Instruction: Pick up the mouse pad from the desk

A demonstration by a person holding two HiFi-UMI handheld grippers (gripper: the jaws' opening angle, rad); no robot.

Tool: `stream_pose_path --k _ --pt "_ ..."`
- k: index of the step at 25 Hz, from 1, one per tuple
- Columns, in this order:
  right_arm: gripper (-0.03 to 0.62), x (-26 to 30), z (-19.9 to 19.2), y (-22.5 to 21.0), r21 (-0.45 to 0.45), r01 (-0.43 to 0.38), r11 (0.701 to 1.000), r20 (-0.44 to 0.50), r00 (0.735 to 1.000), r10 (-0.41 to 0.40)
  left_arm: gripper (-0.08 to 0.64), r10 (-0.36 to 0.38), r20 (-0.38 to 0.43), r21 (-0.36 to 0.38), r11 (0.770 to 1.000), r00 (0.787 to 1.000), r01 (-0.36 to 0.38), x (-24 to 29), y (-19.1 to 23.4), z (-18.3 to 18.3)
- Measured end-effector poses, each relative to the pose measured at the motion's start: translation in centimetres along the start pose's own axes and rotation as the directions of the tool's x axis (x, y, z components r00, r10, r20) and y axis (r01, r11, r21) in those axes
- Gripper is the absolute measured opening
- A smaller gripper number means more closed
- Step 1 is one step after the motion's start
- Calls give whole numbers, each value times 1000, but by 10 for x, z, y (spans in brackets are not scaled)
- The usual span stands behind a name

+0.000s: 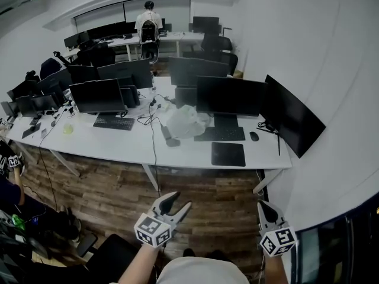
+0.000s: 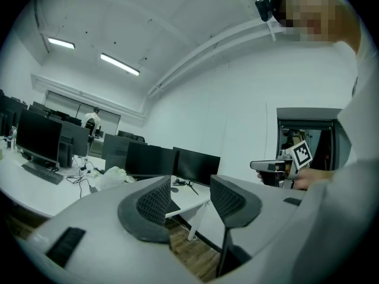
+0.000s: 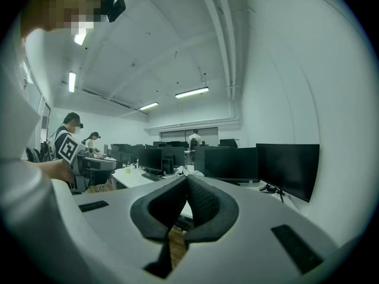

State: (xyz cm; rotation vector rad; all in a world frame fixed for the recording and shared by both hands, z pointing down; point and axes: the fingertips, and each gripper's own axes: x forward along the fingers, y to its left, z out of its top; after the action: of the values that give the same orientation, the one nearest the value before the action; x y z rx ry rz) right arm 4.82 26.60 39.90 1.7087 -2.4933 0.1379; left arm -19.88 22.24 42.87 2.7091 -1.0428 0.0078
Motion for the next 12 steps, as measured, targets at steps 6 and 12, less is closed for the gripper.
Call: stream_pose_path --k 6,12 --pt "12 3 -8 9 7 8 1000 -16 1000 -8 229 -6 2 -10 1000 1000 6 -6 8 -7" --pt "12 15 -17 -2 23 2 1000 -32 999 -2 227 -7 -19 -19 1000 1000 6 9 13 -13"
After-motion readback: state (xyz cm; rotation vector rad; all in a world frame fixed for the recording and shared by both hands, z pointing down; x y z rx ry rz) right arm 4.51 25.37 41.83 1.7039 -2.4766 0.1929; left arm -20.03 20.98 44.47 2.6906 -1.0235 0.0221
